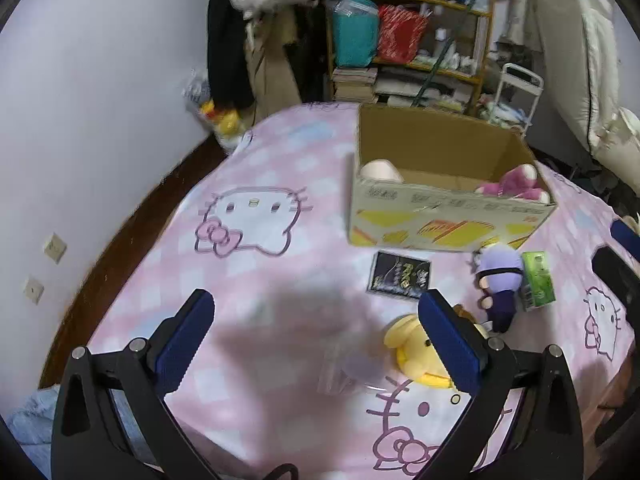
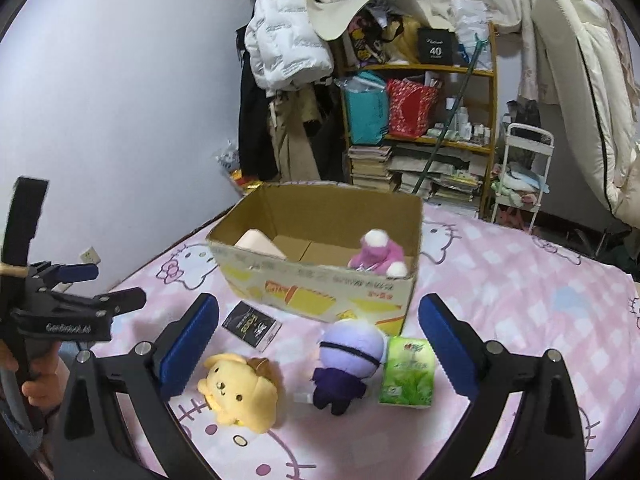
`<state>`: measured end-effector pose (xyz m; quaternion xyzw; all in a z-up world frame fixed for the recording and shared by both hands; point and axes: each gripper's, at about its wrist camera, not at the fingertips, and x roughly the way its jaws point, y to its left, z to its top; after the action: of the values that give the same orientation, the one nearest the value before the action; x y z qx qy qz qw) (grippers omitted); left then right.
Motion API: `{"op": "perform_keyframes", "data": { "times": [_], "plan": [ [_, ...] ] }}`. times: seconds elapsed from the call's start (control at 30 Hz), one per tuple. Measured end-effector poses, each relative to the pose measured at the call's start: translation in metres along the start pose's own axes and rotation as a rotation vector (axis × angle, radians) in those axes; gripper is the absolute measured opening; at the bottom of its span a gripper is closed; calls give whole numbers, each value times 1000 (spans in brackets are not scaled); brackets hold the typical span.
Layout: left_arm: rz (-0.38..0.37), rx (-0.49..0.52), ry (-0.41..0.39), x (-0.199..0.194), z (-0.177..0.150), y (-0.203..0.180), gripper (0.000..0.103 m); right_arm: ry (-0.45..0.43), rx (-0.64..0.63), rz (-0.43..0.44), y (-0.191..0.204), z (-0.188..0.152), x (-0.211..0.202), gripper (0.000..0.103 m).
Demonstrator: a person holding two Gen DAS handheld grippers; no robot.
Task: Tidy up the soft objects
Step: 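Grasp the clear bag with purple sponge with the left tool while the right tool grasps the yellow dog plush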
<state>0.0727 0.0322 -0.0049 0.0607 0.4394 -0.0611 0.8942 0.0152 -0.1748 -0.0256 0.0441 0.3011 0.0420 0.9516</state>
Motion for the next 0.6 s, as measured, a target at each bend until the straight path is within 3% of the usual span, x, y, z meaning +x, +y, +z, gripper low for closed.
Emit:
{"op": "perform_keyframes", "data": {
  "times": [0.37,0.6],
  "plan": [
    [-46,-72,135,38,0,15,101,118,-68,45,24,-19,35,103],
    [-68,-66,221,67,-2,11,101,199,-96,85,37,-34,58,103]
  ]
}}
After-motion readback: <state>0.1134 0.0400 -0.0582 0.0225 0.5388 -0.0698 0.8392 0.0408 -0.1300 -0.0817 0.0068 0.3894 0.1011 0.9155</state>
